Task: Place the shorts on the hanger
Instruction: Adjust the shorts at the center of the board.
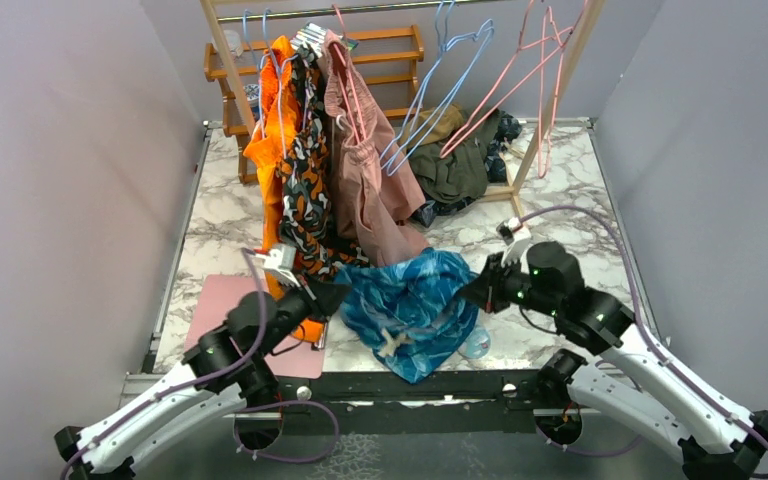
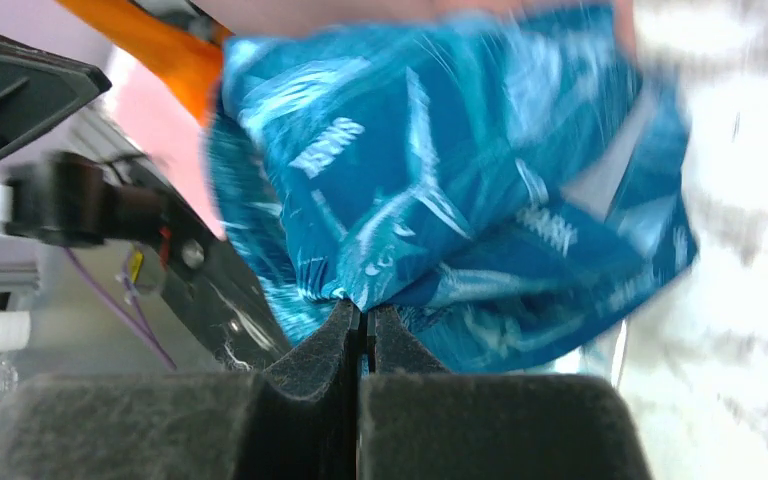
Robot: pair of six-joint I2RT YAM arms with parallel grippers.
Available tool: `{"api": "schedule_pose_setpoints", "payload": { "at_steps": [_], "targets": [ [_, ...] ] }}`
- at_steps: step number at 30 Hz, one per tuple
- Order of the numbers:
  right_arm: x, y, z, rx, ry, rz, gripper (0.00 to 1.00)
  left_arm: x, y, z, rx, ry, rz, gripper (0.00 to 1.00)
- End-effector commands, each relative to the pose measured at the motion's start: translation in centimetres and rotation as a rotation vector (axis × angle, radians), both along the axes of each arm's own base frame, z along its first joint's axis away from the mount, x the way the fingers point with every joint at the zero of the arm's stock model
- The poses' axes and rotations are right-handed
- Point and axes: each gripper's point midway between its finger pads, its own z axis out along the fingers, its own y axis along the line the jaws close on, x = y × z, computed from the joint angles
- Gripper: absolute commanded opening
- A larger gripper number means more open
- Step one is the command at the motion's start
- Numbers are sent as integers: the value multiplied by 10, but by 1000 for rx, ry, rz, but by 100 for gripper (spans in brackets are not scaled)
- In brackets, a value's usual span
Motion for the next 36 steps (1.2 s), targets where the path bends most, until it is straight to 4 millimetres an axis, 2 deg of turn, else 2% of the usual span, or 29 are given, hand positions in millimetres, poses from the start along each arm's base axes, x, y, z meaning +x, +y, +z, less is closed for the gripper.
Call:
{"api": "schedule_pose_setpoints", "payload": {
  "at_steps": [1,3,5,9,12,14,17,24,32,36],
  "targets": [
    [-14,-11,-44,25,172,-93,1,-15,-11,-65,-66,215,-47,0],
    [-15,-11,-49,30,187,-104,2,-15,-9,-74,-45,231,-39,0],
    [-13,-13,-49,17,187,-112,10,-15,-6,-78,-6,240,-29,5],
    [-11,-19,-50,-51,175,-115,36,-15,-3,-82,79,258,-28,30],
    [-12,-17,-48,-69,179,-96,45,-16,-4,-86,122,278,-36,47],
    [-12,-17,-49,-87,193,-91,46,-18,-5,-88,142,291,-47,56],
    [-12,-16,-52,-114,214,-82,46,-22,-10,-96,183,315,-86,62],
    [-7,-17,-38,-113,174,-91,48,-25,-21,-117,301,378,-139,66],
    [-7,-17,-33,-137,160,-67,48,-10,-31,-108,400,336,-137,69],
    [-9,-17,-35,-140,166,-57,49,-6,-36,-112,463,340,-140,75]
  ]
}}
